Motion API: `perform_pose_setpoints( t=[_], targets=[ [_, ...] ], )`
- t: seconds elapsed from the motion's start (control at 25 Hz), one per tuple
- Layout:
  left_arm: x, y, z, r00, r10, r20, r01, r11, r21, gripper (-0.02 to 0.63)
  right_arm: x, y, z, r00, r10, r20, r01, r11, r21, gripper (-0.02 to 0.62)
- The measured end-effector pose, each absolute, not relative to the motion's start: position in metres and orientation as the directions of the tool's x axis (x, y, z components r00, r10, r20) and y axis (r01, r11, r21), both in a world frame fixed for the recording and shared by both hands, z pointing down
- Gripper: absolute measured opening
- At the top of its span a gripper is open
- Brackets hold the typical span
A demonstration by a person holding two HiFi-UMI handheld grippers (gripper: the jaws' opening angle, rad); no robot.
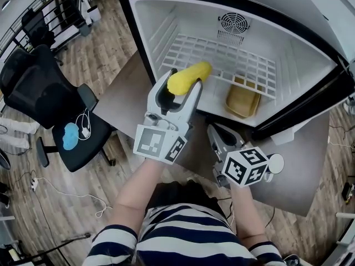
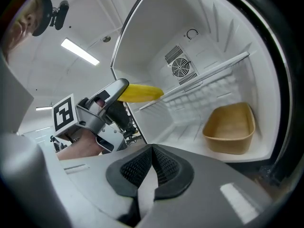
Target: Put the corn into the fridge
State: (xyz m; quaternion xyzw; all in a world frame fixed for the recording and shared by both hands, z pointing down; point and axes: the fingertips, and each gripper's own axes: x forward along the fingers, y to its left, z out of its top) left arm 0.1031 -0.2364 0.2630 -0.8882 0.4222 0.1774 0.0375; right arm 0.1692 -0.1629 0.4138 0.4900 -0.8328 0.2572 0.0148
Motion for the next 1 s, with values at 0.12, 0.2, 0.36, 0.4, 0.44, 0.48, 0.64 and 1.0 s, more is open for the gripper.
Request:
perform_pose_setpoints(
  t=[0.12, 0.2, 0.36, 0.4, 0.44, 0.48, 0.64, 1.0],
  targets=[
    [0.102, -0.237, 0.269, 0.585, -0.742, -0.328, -0.765, -0.639, 0.081, 0.0, 0.167, -0.163, 0.415, -0.523, -0.805, 0.279, -0.822, 0.39, -0.415, -0.009],
    [0.1, -0.238, 0.271, 0.584, -0.745, -0.322, -0.763, -0.64, 0.094, 0.0, 0.167, -0.163, 0.416, -0.524, -0.804, 0.28, -0.821, 0.39, -0.416, -0.009],
    [0.102, -0.241, 0.273, 0.596, -0.74, -0.311, -0.761, -0.644, 0.074, 0.0, 0.167, -0.164, 0.417, -0.524, -0.803, 0.284, -0.821, 0.388, -0.418, -0.009],
    [0.102, -0.242, 0.276, 0.598, -0.743, -0.302, -0.764, -0.642, 0.068, 0.0, 0.167, -0.164, 0.418, -0.524, -0.802, 0.285, -0.821, 0.388, -0.419, -0.009],
    [0.102, -0.243, 0.28, 0.597, -0.746, -0.293, -0.766, -0.639, 0.067, 0.0, 0.166, -0.164, 0.418, -0.525, -0.802, 0.286, -0.821, 0.388, -0.42, -0.009],
    [0.102, -0.244, 0.282, 0.595, -0.75, -0.287, -0.768, -0.637, 0.072, 0.0, 0.165, -0.164, 0.419, -0.526, -0.801, 0.286, -0.82, 0.389, -0.42, -0.009],
    [0.102, -0.248, 0.283, 0.599, -0.751, -0.278, -0.762, -0.641, 0.092, 0.0, 0.167, -0.166, 0.42, -0.524, -0.8, 0.29, -0.822, 0.386, -0.42, -0.009],
    [0.113, -0.265, 0.284, 0.624, -0.749, -0.22, -0.762, -0.646, 0.037, 0.0, 0.169, -0.168, 0.423, -0.518, -0.801, 0.301, -0.83, 0.385, -0.404, -0.009]
  ],
)
